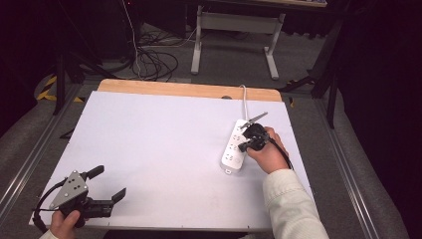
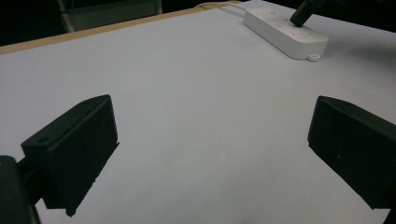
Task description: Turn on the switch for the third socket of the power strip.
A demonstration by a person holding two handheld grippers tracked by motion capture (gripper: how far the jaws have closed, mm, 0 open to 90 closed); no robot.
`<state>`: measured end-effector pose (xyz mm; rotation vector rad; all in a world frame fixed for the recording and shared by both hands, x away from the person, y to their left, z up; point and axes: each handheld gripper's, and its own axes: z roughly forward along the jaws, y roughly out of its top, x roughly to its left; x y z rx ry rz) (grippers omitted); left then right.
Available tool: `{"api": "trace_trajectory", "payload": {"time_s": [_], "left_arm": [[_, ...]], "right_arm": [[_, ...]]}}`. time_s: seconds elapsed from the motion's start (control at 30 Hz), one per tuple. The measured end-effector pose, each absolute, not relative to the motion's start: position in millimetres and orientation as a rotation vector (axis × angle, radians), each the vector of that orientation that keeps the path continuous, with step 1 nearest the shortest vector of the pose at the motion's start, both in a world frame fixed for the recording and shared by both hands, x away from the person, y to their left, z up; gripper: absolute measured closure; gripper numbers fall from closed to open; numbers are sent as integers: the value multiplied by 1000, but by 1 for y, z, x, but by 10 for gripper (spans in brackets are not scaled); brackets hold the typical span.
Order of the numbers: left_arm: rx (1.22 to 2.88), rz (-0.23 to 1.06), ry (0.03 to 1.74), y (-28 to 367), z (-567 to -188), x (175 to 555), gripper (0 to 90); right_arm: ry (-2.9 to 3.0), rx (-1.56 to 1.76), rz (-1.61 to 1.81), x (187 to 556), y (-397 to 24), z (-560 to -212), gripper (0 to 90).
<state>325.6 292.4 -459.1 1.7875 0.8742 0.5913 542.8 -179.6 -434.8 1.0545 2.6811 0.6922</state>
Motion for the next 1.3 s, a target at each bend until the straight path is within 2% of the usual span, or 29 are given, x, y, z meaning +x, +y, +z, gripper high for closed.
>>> {"api": "trace_trajectory", "payload": {"time_s": [0.5, 0.8, 1.3], "left_arm": [[1789, 588, 871, 293, -460, 327, 20], [1782, 589, 877, 293, -459, 327, 20], [1784, 592, 878, 293, -459, 327, 20]], "right_arm": [[2655, 1016, 694, 541, -174, -435, 900], [2511, 969, 899, 527, -183, -412, 900], [2400, 924, 1036, 508, -193, -385, 900]]}}
